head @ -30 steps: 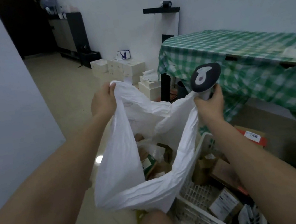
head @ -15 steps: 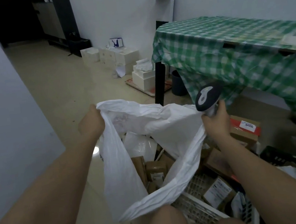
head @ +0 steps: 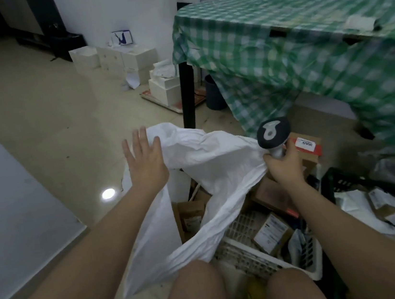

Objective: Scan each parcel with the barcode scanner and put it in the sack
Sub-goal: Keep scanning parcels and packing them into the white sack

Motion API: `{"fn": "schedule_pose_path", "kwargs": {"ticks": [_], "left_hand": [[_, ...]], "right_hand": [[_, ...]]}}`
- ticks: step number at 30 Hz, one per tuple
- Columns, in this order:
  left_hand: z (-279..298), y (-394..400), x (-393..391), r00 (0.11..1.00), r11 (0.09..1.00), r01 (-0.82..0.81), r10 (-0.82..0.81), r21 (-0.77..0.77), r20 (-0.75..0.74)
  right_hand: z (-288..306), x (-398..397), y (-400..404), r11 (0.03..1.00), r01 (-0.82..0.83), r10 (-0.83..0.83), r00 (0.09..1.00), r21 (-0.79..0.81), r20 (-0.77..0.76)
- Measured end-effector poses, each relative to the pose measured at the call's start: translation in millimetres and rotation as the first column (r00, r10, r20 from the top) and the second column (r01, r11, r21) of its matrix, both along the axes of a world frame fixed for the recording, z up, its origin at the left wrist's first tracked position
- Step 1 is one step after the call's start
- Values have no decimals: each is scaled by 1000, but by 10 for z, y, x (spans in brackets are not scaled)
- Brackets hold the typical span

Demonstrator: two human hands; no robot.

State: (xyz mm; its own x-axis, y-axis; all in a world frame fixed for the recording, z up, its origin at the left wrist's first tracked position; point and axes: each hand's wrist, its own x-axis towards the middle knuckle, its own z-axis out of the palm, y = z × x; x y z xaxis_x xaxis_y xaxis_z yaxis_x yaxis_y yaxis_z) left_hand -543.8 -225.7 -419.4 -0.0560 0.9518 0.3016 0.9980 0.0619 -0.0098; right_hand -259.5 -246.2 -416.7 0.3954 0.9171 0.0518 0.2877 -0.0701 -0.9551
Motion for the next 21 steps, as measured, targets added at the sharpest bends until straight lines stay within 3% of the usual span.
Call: {"fn": "schedule_pose_path", "kwargs": {"ticks": [3,6,11,14,21], "left_hand": [[10,-12,482,980,977,199,-199,75,-3],[-9,-69,1022,918,919,375,-386,119,91],[-41,-160,1928,699,767,624,-634,151,332],[-130,-90,2400,657,742,663,-641,100,395],[-580,540,3246,712,792,589,-412,-164,569]], "right_hand": [[20,193,-119,999,32,-32,999,26,-37],[-7,454,-286,997,77,-77,996,-11,-50],[-250,949,-563,971,174,-176,984,-162,2],[-340,1173,-635,963,220,-223,975,-158,-3],[-567,1600,-258,927,340,-359,925,-158,-120]]}}
